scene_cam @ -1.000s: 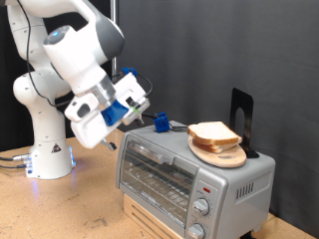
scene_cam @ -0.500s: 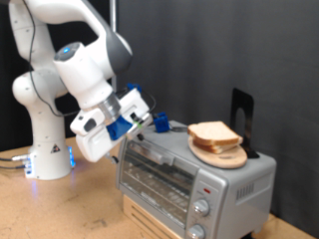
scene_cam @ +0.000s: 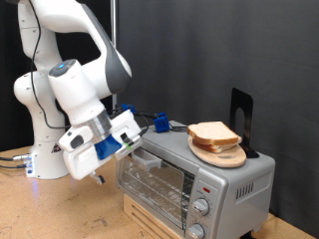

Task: Make a piece of toast with the oven

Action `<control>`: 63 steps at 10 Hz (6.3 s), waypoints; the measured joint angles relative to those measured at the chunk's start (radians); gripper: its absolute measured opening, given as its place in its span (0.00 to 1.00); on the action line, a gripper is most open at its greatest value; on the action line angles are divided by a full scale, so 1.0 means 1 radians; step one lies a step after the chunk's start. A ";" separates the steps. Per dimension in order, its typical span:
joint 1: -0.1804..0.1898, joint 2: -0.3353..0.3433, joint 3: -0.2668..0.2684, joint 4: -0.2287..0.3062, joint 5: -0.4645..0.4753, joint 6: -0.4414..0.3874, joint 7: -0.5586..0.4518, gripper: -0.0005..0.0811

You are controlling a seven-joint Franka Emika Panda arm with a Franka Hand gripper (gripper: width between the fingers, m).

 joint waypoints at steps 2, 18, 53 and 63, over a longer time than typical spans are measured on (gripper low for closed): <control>-0.013 0.033 -0.029 0.010 0.035 -0.003 -0.081 0.99; -0.053 -0.073 -0.051 0.062 -0.019 -0.209 -0.002 0.99; -0.153 -0.184 0.168 -0.051 -0.174 -0.136 0.183 0.99; -0.230 -0.084 0.085 -0.041 -0.250 -0.078 0.098 0.99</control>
